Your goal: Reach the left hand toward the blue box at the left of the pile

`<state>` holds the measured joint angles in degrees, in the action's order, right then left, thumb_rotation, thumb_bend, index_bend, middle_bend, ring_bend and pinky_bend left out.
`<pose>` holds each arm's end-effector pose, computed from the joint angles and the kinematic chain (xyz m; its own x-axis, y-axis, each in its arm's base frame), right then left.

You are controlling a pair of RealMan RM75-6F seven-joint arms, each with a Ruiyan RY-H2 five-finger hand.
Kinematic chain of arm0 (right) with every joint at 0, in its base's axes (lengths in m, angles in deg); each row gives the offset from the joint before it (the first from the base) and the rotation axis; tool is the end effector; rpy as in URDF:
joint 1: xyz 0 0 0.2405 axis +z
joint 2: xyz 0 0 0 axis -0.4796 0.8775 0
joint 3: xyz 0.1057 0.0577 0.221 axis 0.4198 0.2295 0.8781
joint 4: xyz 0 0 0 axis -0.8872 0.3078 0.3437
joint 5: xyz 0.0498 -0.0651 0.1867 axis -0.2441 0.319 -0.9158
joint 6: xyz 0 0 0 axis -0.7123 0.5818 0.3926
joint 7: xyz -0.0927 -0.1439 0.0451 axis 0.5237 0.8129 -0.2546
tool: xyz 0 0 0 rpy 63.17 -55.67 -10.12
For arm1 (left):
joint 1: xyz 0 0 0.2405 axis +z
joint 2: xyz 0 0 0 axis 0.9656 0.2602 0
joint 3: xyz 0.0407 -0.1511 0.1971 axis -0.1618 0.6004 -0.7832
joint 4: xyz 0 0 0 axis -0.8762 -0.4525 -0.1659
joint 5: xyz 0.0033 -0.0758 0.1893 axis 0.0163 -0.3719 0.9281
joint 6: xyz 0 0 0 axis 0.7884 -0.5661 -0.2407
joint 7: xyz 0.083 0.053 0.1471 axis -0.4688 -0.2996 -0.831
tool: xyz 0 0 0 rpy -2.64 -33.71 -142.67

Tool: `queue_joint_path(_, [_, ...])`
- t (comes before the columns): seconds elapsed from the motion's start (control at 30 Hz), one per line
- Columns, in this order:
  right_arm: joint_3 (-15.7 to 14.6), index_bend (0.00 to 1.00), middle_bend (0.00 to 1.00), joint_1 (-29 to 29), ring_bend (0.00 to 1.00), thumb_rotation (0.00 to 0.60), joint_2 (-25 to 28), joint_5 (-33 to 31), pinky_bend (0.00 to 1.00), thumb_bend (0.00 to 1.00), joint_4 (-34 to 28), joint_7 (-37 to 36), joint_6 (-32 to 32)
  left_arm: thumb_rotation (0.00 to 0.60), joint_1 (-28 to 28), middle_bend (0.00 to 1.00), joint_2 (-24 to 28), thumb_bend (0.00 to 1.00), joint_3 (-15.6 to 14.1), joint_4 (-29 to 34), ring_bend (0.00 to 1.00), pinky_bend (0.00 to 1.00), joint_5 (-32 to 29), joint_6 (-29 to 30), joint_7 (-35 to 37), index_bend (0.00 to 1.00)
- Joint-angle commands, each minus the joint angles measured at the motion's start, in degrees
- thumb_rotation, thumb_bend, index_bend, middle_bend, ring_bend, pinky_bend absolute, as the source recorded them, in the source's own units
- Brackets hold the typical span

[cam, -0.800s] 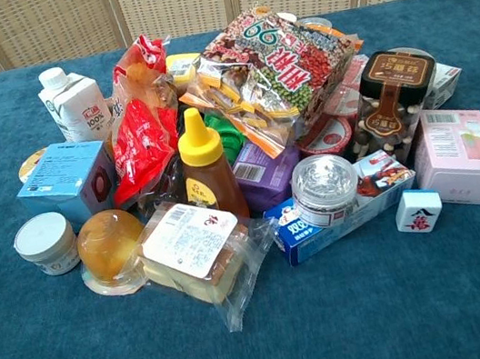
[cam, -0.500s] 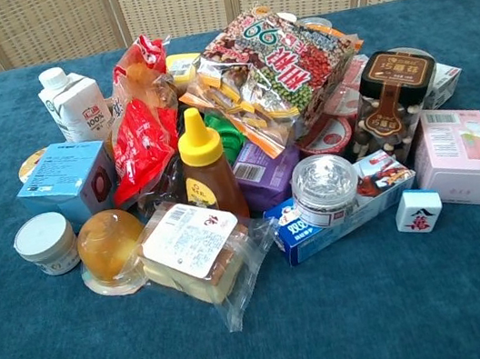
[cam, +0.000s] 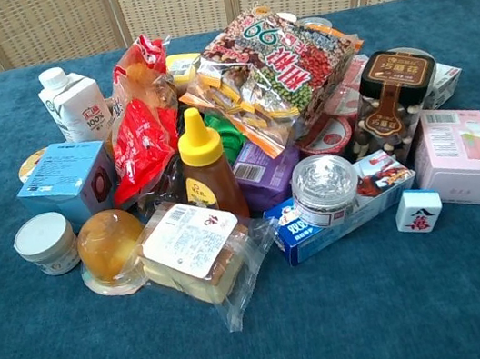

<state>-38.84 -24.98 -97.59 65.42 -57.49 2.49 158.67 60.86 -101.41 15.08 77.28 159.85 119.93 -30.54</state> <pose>-0.2991 -0.2197 0.1669 0.4872 0.1375 0.8624 -0.8732 0.0597 0.4838 -0.2639 0.2373 0.1102 0.5690 0.1733 0.8039 0.8068 -0.3070 -0.5049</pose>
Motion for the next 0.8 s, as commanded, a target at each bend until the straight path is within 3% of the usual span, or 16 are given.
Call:
queue_joint_path(0.03, [0.0,0.00,0.00,0.0,0.00,0.493,0.0,-0.1,0.00,0.00,0.0,0.0,-0.2,0.600,-2.5,0.00,-2.3,0.03,1.9,-0.6,0.00,0.00,-1.9,-2.5,-0.5,0.00])
queue_joint_path(0.33, [0.0,0.00,0.00,0.0,0.00,0.496,0.1,0.0,0.00,0.00,0.0,-0.2,-0.1,0.600,-8.2,0.00,-7.4,0.03,5.1,0.3,0.00,0.00,-8.2,-9.5,-4.3,0.00])
queue_joint_path(0.8, [0.0,0.00,0.00,0.1,0.00,0.494,0.1,0.1,0.00,0.00,0.1,-0.5,-0.2,0.600,-13.2,0.00,-12.3,0.03,7.8,2.7,0.00,0.00,-18.2,-13.8,-10.9,0.02])
